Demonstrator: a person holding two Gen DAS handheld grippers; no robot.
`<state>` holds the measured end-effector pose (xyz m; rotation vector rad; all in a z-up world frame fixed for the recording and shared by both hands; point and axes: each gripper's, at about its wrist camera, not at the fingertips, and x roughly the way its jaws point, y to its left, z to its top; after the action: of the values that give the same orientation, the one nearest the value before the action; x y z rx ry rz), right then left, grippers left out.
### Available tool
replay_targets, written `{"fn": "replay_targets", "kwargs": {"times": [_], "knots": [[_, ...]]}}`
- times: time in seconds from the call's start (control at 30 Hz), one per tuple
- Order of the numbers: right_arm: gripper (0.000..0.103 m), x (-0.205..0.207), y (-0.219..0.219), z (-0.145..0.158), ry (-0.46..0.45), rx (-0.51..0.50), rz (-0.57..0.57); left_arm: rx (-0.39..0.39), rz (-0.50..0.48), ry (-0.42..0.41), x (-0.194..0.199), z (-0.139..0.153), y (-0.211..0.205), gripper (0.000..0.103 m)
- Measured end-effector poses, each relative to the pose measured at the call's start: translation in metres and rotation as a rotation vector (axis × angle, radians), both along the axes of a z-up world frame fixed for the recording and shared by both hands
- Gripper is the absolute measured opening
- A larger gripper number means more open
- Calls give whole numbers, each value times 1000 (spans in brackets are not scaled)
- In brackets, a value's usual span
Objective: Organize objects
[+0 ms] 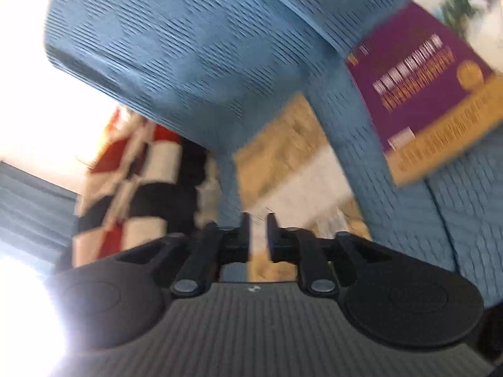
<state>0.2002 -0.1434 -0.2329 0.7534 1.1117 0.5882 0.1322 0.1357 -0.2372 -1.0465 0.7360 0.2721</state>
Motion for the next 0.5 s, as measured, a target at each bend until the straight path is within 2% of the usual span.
{"fn": "replay_targets", "kwargs": {"times": [0.03,0.07,0.1,0.13,0.17,0.23,0.37,0.5], "knots": [[43,0,3,-8,7,-21,7,21,-8,19,2,-3,1,9],[52,2,6,-15,14,-44,11,40,-15,40,4,-7,4,11],[54,2,8,-20,14,-60,13,59,-22,57,5,-9,6,13],[57,4,10,-27,9,-76,17,86,-29,77,8,-11,7,22],[59,5,11,-32,6,-97,20,117,-37,93,11,-12,8,38],[60,11,14,-44,8,-146,22,179,-39,124,16,-13,8,47],[58,18,16,-62,27,-202,22,251,-38,183,25,-21,11,47],[58,24,17,-63,-1,-205,39,291,-41,250,33,-33,12,47]]}}
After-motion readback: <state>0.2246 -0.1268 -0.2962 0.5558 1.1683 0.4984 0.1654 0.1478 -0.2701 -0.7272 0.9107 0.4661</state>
